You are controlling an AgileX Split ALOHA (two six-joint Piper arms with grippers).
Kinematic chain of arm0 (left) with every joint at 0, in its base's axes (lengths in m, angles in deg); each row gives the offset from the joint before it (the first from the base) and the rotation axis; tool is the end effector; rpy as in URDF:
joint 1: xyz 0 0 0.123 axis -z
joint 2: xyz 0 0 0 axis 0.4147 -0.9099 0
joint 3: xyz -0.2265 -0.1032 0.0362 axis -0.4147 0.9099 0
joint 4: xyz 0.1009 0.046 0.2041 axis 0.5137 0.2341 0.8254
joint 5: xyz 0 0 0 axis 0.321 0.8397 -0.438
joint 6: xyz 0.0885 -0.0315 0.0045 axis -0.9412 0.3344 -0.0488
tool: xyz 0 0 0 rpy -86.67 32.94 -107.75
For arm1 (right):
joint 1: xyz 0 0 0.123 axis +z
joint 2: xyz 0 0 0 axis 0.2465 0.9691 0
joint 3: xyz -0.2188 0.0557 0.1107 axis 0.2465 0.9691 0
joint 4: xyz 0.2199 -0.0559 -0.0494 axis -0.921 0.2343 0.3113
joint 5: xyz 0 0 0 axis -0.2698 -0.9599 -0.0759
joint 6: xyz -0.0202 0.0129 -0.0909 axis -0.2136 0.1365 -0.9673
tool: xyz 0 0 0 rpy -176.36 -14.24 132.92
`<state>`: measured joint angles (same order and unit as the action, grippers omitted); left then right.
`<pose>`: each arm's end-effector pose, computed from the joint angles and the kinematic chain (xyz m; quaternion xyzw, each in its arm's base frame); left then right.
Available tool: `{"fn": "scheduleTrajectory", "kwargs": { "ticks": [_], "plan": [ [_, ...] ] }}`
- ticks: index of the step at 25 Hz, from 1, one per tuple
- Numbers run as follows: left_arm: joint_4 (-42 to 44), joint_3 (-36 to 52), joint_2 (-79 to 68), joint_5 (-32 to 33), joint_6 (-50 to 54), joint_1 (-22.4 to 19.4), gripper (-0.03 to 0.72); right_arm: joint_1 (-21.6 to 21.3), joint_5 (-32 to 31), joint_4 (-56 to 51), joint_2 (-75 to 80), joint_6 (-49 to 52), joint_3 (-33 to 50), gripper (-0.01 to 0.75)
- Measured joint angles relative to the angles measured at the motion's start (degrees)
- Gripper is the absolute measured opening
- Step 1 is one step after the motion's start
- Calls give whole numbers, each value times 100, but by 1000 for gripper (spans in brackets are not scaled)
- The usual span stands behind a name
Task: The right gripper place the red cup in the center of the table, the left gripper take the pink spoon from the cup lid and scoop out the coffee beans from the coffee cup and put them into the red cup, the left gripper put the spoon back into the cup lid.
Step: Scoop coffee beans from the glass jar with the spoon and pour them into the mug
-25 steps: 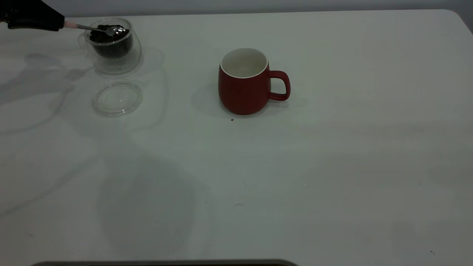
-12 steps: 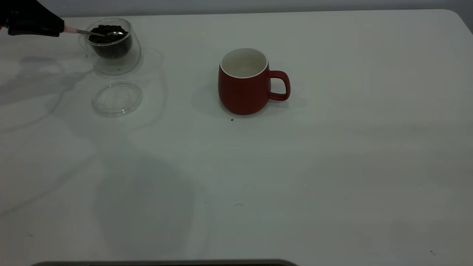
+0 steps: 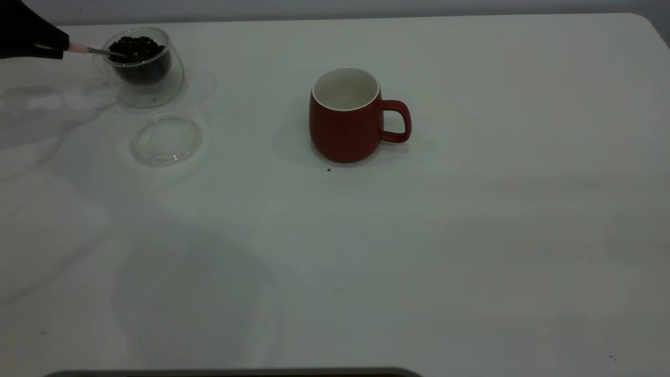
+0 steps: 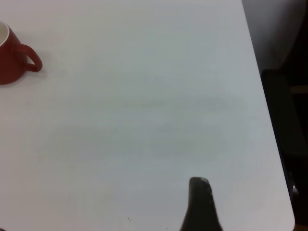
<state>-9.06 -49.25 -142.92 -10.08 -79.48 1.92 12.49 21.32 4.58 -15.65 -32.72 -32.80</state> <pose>0.4292 0.1077 0.0562 -0.1009 0.9120 -0.3301 0.2217 0.0178 -0.0004 0.2528 0.0040 0.8838 -0.0124 0.4676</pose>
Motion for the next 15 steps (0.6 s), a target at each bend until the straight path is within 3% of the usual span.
{"fn": "scheduleTrajectory", "kwargs": {
  "ticks": [15],
  "plan": [
    [-97,0,-2,240,520,-245,123,0,0,0,0,0,0,588]
  ]
}}
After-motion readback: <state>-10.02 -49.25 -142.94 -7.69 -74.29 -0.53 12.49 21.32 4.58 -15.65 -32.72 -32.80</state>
